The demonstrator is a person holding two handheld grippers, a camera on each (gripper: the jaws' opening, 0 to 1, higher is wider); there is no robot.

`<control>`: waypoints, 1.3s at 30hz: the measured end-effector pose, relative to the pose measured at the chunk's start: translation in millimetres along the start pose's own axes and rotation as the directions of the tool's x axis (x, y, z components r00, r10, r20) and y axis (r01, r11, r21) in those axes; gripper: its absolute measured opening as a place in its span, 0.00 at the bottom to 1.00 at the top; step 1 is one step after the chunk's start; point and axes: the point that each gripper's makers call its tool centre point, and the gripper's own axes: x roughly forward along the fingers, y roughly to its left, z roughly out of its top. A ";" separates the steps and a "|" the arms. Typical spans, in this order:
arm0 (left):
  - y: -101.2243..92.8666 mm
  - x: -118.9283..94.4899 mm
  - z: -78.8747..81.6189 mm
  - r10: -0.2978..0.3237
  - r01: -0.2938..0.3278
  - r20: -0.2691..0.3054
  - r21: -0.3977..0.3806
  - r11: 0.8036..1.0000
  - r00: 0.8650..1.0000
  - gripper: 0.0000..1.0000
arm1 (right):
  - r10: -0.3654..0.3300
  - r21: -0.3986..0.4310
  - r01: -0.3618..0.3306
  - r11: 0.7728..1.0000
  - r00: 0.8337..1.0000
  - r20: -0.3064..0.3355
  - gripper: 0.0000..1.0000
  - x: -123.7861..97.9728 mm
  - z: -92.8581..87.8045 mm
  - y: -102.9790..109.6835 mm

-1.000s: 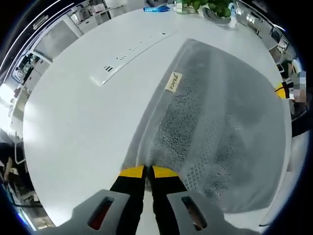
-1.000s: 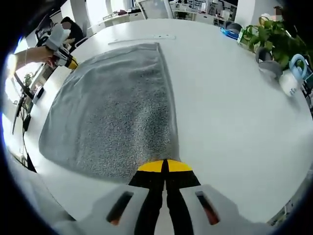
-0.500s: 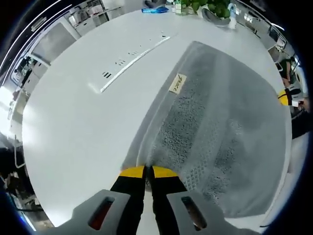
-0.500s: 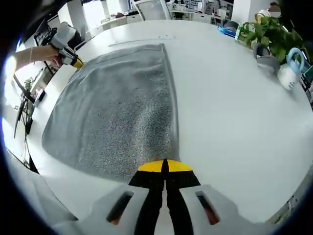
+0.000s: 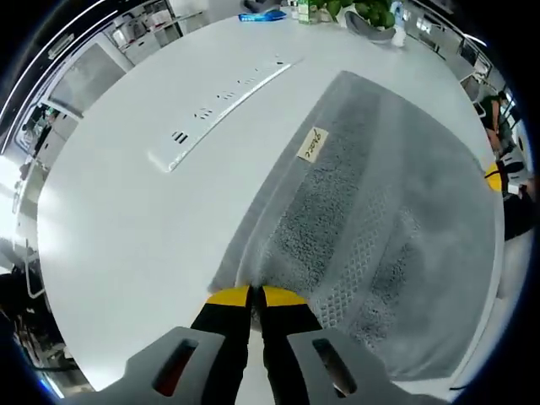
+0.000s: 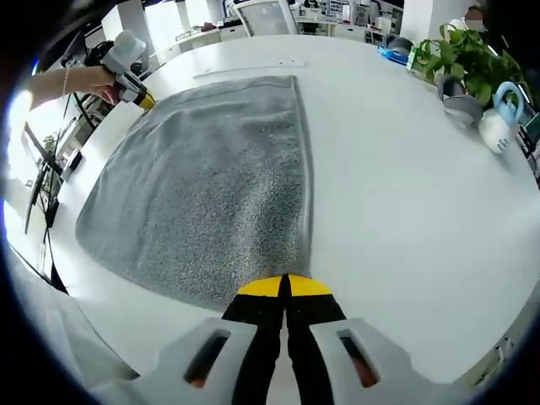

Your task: Fold the towel on the table until its edges align and the towel forms a compact rectangular stack.

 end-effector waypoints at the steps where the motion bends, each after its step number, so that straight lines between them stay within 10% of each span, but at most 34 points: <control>1: -0.2 0.1 1.1 -0.001 0.001 -0.004 0.003 1.000 1.000 0.04 | 0.002 0.002 -0.002 1.000 1.000 0.000 0.00 -0.1 -0.2 0.4; 11: -1.0 -0.1 4.2 0.014 -0.013 -0.015 0.050 0.999 1.000 0.04 | 0.012 0.000 -0.012 1.000 1.000 0.006 0.00 -1.8 -4.1 5.1; 24: 1.8 -12.0 2.2 0.086 -0.097 0.117 0.095 0.991 0.989 0.03 | 0.055 -0.081 -0.057 0.995 0.998 -0.025 0.00 -2.8 -1.5 4.1; 33: -2.5 -54.1 9.8 0.161 -0.174 0.243 0.033 0.984 0.957 0.07 | 0.118 -0.224 -0.096 0.970 0.990 0.083 0.00 -17.0 22.7 18.3; 39: -30.7 -81.1 1.6 0.119 -0.112 0.335 -0.040 0.993 0.935 0.14 | 0.186 -0.332 -0.121 0.935 0.967 0.172 0.00 -36.7 54.1 28.3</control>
